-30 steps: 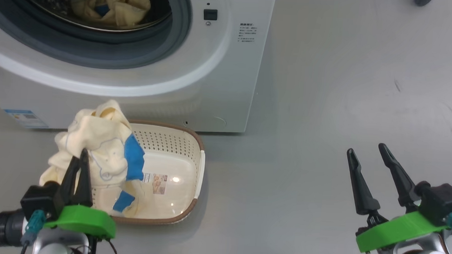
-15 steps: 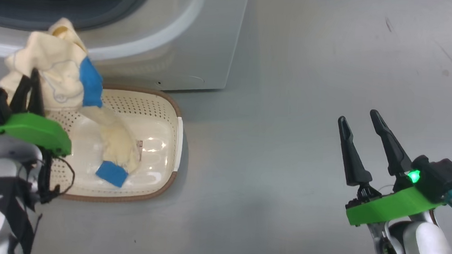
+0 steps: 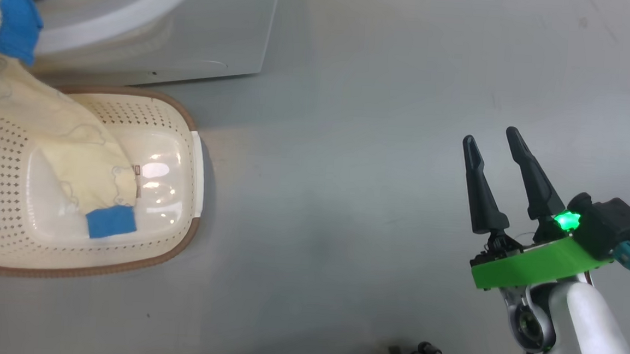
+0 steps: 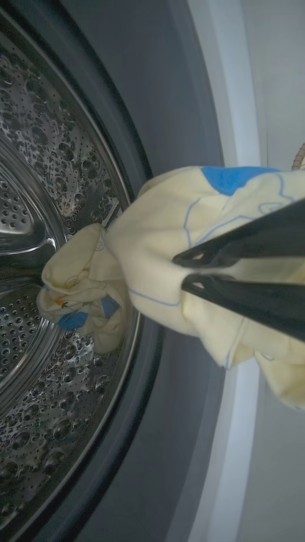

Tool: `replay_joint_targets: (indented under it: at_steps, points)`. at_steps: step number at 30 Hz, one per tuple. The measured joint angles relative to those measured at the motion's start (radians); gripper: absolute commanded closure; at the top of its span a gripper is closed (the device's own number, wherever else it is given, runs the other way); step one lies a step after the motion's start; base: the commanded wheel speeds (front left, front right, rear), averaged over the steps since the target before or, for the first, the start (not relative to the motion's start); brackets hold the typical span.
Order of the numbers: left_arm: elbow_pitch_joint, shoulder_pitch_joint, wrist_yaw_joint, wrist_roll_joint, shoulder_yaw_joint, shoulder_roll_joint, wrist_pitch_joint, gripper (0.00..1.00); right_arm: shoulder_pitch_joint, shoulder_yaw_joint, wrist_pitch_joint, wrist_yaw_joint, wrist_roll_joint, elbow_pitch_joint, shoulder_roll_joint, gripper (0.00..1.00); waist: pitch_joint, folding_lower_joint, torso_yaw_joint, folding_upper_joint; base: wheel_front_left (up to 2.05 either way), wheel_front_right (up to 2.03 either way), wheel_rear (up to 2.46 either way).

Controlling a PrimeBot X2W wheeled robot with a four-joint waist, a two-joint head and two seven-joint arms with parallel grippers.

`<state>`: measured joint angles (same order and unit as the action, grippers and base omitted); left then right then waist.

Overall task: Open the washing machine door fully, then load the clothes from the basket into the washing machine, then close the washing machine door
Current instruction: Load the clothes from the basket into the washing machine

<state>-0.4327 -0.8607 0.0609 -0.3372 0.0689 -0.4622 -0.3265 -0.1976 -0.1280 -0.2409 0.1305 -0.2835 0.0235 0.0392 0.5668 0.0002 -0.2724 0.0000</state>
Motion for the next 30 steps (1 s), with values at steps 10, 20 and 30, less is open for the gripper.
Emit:
replay_joint_targets:
  at_steps: [10,20,30]
  points:
    - [-0.006,-0.198,-0.034,-0.006,-0.009,-0.102,-0.116,1.00,-0.047,-0.026,-0.009,0.000,-0.036,0.012,0.000,0.00,0.092,-0.0001,-0.053,0.0000,0.00,0.00,0.00]
    - [-0.004,-0.341,-0.042,0.021,-0.024,-0.176,-0.045,1.00,-0.079,-0.055,-0.011,0.000,-0.077,-0.007,0.000,0.00,0.184,-0.0001,-0.104,0.0000,0.00,0.00,0.00]
    - [-0.096,-0.455,-0.026,0.057,-0.035,-0.180,0.231,1.00,-0.110,-0.067,-0.011,0.000,-0.106,-0.012,0.000,0.00,0.231,-0.0002,-0.151,0.0000,0.00,0.00,0.00]
